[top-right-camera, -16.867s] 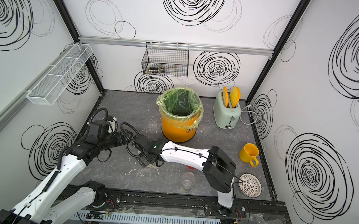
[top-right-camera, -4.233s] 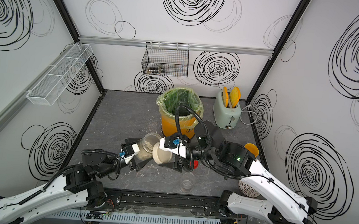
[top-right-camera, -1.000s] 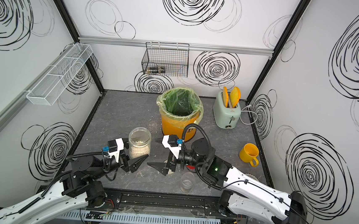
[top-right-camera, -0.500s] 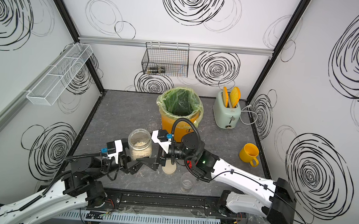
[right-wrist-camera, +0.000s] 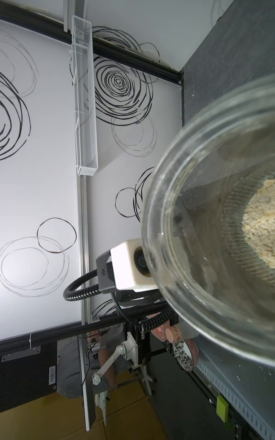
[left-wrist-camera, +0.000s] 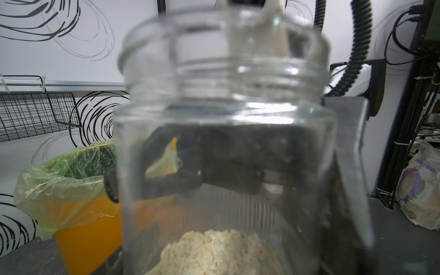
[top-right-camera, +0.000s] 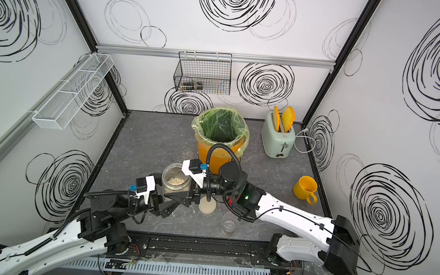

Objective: Empty expired oatmeal from jars
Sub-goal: Place the jar at the center of the board.

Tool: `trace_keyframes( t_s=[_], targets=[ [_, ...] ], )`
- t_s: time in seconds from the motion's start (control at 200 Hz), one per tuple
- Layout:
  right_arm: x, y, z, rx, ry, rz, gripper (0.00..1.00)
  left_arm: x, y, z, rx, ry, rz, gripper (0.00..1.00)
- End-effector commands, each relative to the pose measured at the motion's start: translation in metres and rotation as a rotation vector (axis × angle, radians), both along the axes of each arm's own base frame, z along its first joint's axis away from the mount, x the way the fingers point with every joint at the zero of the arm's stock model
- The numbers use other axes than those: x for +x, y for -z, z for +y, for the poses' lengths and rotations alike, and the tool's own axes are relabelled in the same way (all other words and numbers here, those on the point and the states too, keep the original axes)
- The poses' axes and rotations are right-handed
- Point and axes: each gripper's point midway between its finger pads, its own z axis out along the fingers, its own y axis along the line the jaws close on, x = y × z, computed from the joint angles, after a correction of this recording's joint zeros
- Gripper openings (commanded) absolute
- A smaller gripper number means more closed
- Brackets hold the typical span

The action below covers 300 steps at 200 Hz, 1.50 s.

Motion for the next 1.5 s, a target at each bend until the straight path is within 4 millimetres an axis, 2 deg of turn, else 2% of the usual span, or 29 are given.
trace_keyframes(
  t_s=[0.0, 0.05, 0.09, 0.16, 0.19, 0.31, 0.425, 0.595, 0.765, 0.981, 1.136, 1.316, 1.496],
  targets=[
    [-0.007, -0.011, 0.001, 0.015, -0.032, 0.01, 0.45, 0.001, -0.037, 0.012, -0.096, -0.049, -0.077, 0.08],
    [-0.004, -0.01, 0.0, 0.011, -0.018, 0.018, 0.42, 0.003, -0.036, 0.014, -0.087, -0.063, -0.075, 0.2],
    [-0.002, -0.01, -0.001, 0.008, 0.0, 0.025, 0.4, 0.005, -0.034, 0.015, -0.076, -0.079, -0.07, 0.35],
    [0.007, -0.006, -0.002, -0.006, 0.045, 0.041, 0.38, 0.01, -0.032, 0.02, -0.058, -0.12, -0.055, 0.76],
    [0.012, -0.004, -0.003, -0.013, 0.065, 0.051, 0.36, 0.013, -0.031, 0.024, -0.055, -0.146, -0.043, 0.99],
    [0.038, 0.006, -0.013, -0.027, 0.157, 0.095, 0.34, 0.025, -0.023, 0.041, -0.012, -0.257, 0.001, 0.96],
    [0.061, 0.024, -0.022, -0.042, 0.245, 0.127, 0.33, 0.025, -0.02, 0.06, -0.01, -0.315, 0.048, 0.96],
    [0.072, 0.062, -0.011, -0.118, 0.3, 0.081, 0.34, 0.032, -0.016, 0.099, -0.054, -0.468, 0.171, 0.96],
    [0.072, 0.102, 0.012, -0.202, 0.313, 0.048, 0.34, 0.049, -0.009, 0.121, -0.002, -0.646, 0.258, 0.96],
    [0.058, 0.133, 0.027, -0.187, 0.297, -0.019, 0.36, 0.071, 0.002, 0.123, 0.073, -0.761, 0.307, 0.96],
    [0.048, 0.154, 0.038, -0.197, 0.249, -0.105, 0.37, 0.094, 0.025, 0.123, 0.093, -0.762, 0.415, 0.96],
    [0.046, 0.177, 0.05, -0.233, 0.211, -0.107, 0.37, 0.123, 0.047, 0.138, 0.047, -0.729, 0.594, 0.96],
    [0.044, 0.201, 0.063, -0.286, 0.182, -0.128, 0.41, 0.131, 0.056, 0.139, 0.042, -0.73, 0.638, 0.96]
  ],
)
